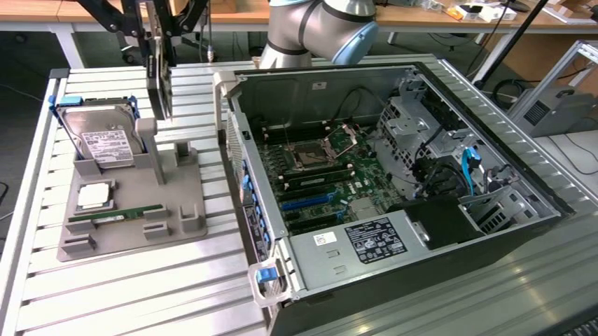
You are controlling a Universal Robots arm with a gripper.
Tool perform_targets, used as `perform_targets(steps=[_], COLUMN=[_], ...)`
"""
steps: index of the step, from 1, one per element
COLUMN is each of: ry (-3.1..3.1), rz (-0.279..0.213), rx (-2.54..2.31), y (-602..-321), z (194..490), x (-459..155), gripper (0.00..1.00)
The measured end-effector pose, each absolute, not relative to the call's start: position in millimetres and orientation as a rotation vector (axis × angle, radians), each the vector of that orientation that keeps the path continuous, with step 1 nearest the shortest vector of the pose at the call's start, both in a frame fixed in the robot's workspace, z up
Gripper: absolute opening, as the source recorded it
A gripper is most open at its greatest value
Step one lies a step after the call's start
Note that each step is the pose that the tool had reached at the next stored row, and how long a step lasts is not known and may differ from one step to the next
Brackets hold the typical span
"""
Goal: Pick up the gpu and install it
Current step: 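Pick up the gpu and move the gpu toward the slot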
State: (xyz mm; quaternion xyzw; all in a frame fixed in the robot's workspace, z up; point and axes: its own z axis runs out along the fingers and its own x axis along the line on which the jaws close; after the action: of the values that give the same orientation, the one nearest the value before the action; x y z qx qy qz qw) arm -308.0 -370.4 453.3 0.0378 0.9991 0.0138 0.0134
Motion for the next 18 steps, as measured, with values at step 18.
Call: perform_targets(steps=[18], ry=[3.112], rz=[0.043], rx=[0.118], y=[-370.4], z=[463.2], x=[-308.0], gripper=[0.3])
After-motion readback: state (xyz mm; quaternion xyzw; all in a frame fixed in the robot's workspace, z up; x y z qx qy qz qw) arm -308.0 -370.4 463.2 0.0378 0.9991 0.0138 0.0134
